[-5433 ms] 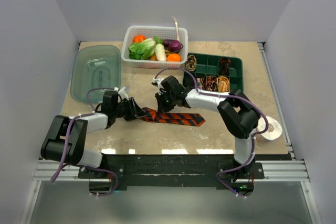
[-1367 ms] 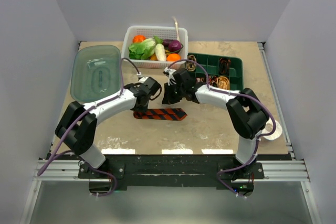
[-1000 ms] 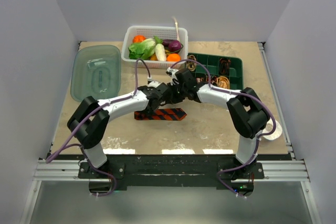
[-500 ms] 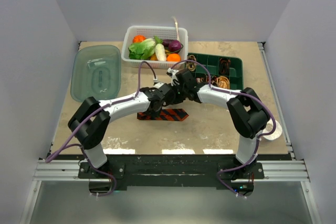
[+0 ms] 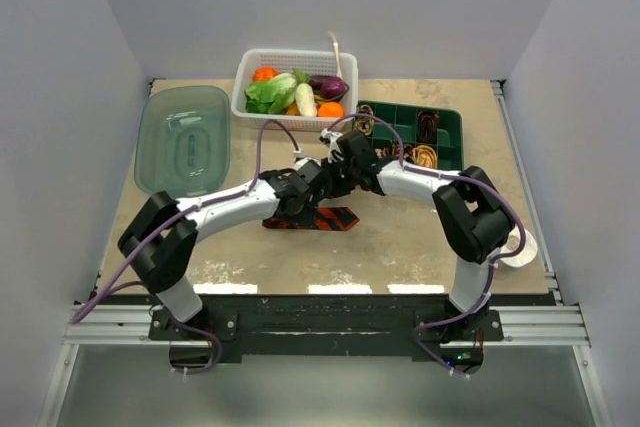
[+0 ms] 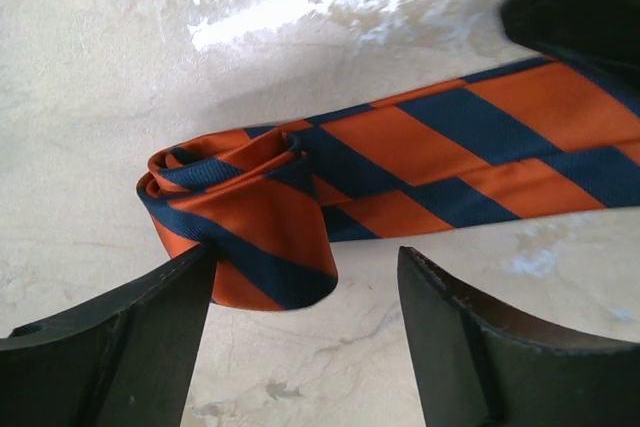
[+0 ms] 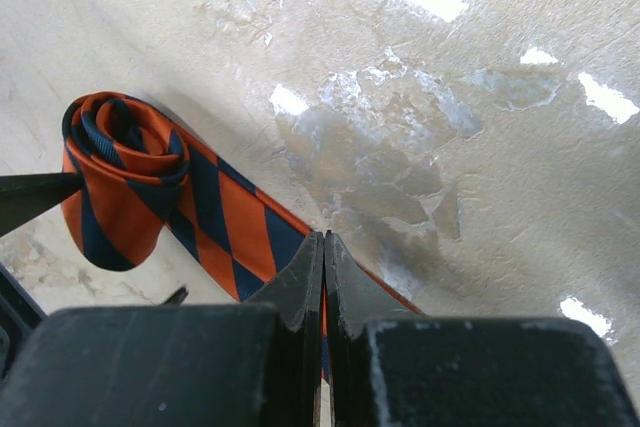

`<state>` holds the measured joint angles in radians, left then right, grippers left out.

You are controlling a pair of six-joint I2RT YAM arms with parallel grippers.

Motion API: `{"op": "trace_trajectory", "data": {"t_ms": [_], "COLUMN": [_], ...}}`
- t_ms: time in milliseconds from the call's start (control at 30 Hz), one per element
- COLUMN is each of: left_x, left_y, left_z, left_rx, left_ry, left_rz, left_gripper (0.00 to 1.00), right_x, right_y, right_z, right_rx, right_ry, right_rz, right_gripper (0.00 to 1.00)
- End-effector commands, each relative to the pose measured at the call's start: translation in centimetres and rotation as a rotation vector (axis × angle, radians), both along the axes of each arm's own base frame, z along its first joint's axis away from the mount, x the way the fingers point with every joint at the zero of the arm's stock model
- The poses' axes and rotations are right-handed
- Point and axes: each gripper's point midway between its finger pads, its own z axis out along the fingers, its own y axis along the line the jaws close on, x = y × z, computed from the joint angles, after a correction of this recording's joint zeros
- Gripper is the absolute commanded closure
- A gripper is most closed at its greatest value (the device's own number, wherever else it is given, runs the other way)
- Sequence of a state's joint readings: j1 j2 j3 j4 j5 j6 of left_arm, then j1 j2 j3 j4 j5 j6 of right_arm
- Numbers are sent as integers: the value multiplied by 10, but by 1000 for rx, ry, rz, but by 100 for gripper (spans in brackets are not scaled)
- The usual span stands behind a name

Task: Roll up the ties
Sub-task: Roll the tie at the center of the board.

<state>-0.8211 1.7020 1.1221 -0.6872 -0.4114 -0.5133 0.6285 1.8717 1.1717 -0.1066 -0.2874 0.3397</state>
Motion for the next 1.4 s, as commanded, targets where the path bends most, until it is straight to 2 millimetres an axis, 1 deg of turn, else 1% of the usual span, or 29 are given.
{"op": "trace_trajectory", "data": {"t_ms": [0, 33, 67, 100, 133, 167, 200, 233, 267, 300, 333, 367, 400, 433, 467, 500, 533, 567, 600, 633, 667, 700, 767, 800, 867, 1033, 1200, 1367], "left_x": [16, 18, 18, 20, 23, 21, 23, 28, 23, 26, 32, 26, 33, 32, 28, 33, 32, 27, 32, 31, 27, 30, 26, 28, 27, 26, 25, 24], "left_y": [-28, -25, -21, -20, -15, -11, -10, -1, 0, 2, 13, 15, 23, 26, 27, 36, 40, 40, 49, 51, 53, 58, 60, 62, 65, 68, 70, 69], "left_z": [59, 66, 67, 81, 85, 83, 94, 96, 89, 98, 99, 95, 96, 93, 87, 84, 80, 71, 69, 65, 58, 58, 51, 50, 45, 36, 28, 25], "left_rx": [-200, -216, -224, -266, -285, -305, -354, -378, -411, -465, -490, -530, -559, -576, -602, -619, -634, -660, -674, -684, -699, -710, -736, -746, -761, -769, -768, -773], "left_ry": [-179, -196, -205, -239, -253, -244, -272, -280, -249, -272, -277, -251, -262, -252, -220, -214, -196, -155, -157, -147, -124, -130, -106, -113, -105, -90, -74, -70], "left_rz": [-27, -12, 0, 15, 34, 38, 47, 72, 65, 71, 102, 91, 121, 128, 125, 164, 179, 188, 219, 230, 236, 250, 251, 256, 263, 271, 279, 276], "left_gripper": [18, 16, 15, 14, 11, 11, 10, 9, 9, 9, 8, 8, 8, 7, 7, 7, 7, 7, 7, 7, 7, 7, 7, 7, 7, 7, 8, 8], "right_x": [-1, -3, -3, -4, -6, -5, -8, -9, -9, -14, -17, -17, -21, -24, -24, -27, -29, -28, -31, -31, -32, -33, -35, -37, -41, -39, -39, -42], "right_y": [12, 14, 17, 19, 22, 25, 30, 33, 37, 44, 49, 55, 61, 66, 70, 75, 78, 82, 86, 88, 91, 94, 100, 103, 107, 112, 112, 107], "right_z": [25, 27, 31, 35, 37, 43, 46, 48, 53, 56, 57, 64, 64, 67, 71, 74, 76, 81, 82, 80, 82, 80, 78, 77, 72, 56, 47, 35], "right_rx": [65, 78, 93, 103, 109, 120, 126, 130, 139, 144, 147, 158, 158, 165, 171, 179, 187, 201, 202, 197, 200, 199, 206, 213, 217, 203, 184, 158], "right_ry": [-51, -48, -52, -56, -56, -66, -70, -73, -83, -87, -85, -99, -99, -105, -113, -119, -125, -136, -139, -136, -139, -136, -132, -129, -117, -90, -83, -65], "right_rz": [44, 54, 58, 66, 72, 78, 88, 96, 105, 125, 136, 146, 162, 173, 179, 188, 191, 193, 199, 205, 209, 216, 231, 242, 251, 260, 265, 276], "right_gripper": [100, 100, 100, 100, 100, 100, 100, 100, 100, 100, 100, 100, 100, 100, 100, 100, 100, 100, 100, 100, 100, 100, 100, 100, 100, 100, 100, 100]}}
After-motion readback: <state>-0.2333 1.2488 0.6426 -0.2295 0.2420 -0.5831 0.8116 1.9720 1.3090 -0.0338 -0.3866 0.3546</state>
